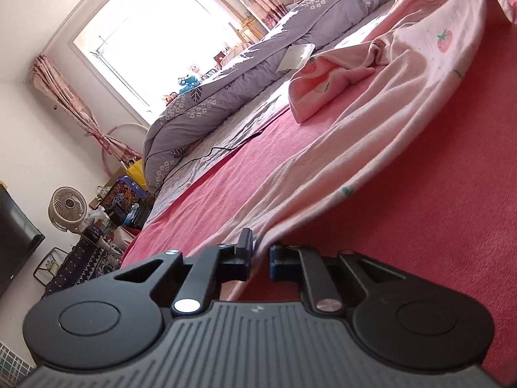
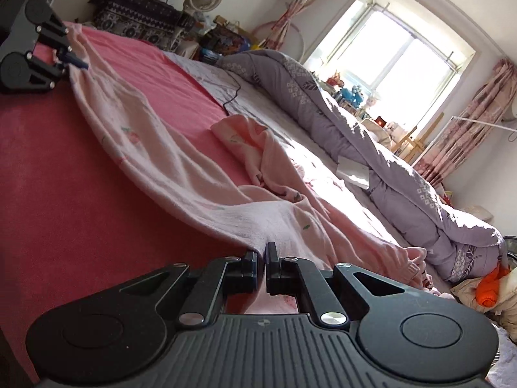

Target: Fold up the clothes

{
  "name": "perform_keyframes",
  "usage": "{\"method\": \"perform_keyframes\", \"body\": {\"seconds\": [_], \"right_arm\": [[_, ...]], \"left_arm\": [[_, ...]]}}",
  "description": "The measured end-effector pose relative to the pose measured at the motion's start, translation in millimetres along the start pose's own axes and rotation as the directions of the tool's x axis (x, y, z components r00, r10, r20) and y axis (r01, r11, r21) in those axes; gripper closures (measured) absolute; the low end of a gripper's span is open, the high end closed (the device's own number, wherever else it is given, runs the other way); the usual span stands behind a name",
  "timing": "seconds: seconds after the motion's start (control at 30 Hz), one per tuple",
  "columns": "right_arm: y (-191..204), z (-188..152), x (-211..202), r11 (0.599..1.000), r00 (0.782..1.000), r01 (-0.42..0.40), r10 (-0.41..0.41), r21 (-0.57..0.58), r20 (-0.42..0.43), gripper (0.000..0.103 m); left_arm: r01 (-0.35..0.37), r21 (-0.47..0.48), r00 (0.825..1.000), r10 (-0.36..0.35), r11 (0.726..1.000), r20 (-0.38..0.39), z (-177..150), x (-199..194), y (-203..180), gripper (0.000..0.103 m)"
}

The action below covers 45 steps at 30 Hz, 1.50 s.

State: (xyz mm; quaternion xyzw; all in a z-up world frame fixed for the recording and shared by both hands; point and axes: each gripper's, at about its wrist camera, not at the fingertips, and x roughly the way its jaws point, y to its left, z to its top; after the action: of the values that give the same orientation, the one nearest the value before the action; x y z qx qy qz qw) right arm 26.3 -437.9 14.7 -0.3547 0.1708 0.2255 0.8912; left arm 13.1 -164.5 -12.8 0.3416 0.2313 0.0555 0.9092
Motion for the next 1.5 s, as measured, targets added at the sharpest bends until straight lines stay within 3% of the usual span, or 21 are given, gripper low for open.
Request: {"method": "perform_keyframes", "body": {"seconds": [0.17, 0.27, 0.33, 0.37, 0.47, 0.53, 0.57, 0.63, 0.7, 0.8, 1.03, 1.13, 1.33, 1.37, 1.5], "right_arm": [[16.8, -14.5, -10.9, 0.996, 0.997, -0.077, 0.076, -0.044, -0.022, 0.097], [27.5, -25.1, -8.2, 0.994, 0.997, -0.079, 0.077, -0.08, -0.033, 0.096], [29.9, -28.9, -10.5, 0.996, 0.999, -0.048, 0.047, -0.078, -0.015, 0.087], [29.5, -29.2, -11.3, 0.997, 1.0, -0.031, 0.03, -0.076, -0.008, 0.078], [29.9, -28.1, -13.1, 0.995, 1.0, 0.012, -0.012, -0.097, 0.01, 0.06], [29.9, -26.6, -12.4, 0.994, 0.999, 0.032, -0.03, -0.103, 0.018, 0.053], [29.0, -25.8, -11.4, 0.994, 0.999, 0.037, -0.035, -0.103, 0.022, 0.049], [29.6, -26.9, -12.0, 0.994, 0.998, 0.055, -0.052, -0.098, 0.03, 0.042], [29.0, -29.6, -13.9, 0.993, 0.997, 0.071, -0.067, -0.095, 0.04, 0.03], [24.8, -35.9, -19.3, 0.993, 0.996, 0.076, -0.072, -0.09, 0.048, 0.019], [2.8, -54.0, -15.7, 0.983, 0.988, 0.154, -0.152, -0.096, 0.025, 0.014], [-3.3, -62.8, -6.6, 0.955, 0.974, 0.226, -0.227, -0.193, 0.018, 0.014], [-20.7, -83.6, 4.7, 0.891, 0.955, 0.277, -0.297, -0.36, -0.001, 0.015], [-23.2, -88.4, 10.1, 0.877, 0.954, 0.273, -0.3, -0.394, -0.006, 0.017], [-31.8, -86.9, 22.7, 0.905, 0.974, 0.176, -0.218, -0.387, -0.066, 0.025]], "left_arm": [[-0.096, -0.053, 0.994, 0.093, 0.994, -0.05, -13.5, -8.8, 34.0, 0.089], [-0.091, -0.069, 0.992, 0.085, 0.993, -0.098, -27.0, -2.9, 37.9, 0.085], [-0.046, -0.04, 0.994, 0.041, 0.998, -0.105, -30.3, -2.2, 29.4, 0.071], [-0.055, -0.01, 0.994, 0.053, 0.998, -0.096, -29.9, -2.1, 22.8, 0.059], [-0.125, 0.087, 0.99, 0.13, 0.988, -0.057, -23.8, 2.5, 5.0, 0.048], [-0.168, 0.103, 0.985, 0.172, 0.98, -0.025, -19.0, 11.9, 1.1, 0.041], [-0.177, 0.1, 0.983, 0.18, 0.979, -0.022, -17.6, 18.4, 0.0, 0.041], [-0.146, 0.083, 0.989, 0.148, 0.986, -0.024, -16.6, 28.3, -0.1, 0.057], [-0.111, 0.079, 0.993, 0.114, 0.991, -0.032, -18.0, 32.0, -1.7, 0.092], [-0.142, 0.077, 0.989, 0.144, 0.987, -0.023, -20.9, 25.8, 1.3, 0.095], [-0.253, -0.061, 0.964, 0.246, 0.966, -0.1, -32.7, 8.8, 51.9, 0.095], [-0.237, -0.085, 0.964, 0.223, 0.968, -0.148, -41.1, 12.8, 56.8, 0.095], [-0.196, -0.022, 0.966, 0.189, 0.98, -0.179, -46.8, 21.6, 30.5, 0.091], [-0.195, -0.02, 0.965, 0.188, 0.981, -0.182, -47.0, 24.2, 27.4, 0.094], [-0.199, -0.045, 0.964, 0.187, 0.979, -0.19, -48.2, 25.9, 24.6, 0.1]]}}
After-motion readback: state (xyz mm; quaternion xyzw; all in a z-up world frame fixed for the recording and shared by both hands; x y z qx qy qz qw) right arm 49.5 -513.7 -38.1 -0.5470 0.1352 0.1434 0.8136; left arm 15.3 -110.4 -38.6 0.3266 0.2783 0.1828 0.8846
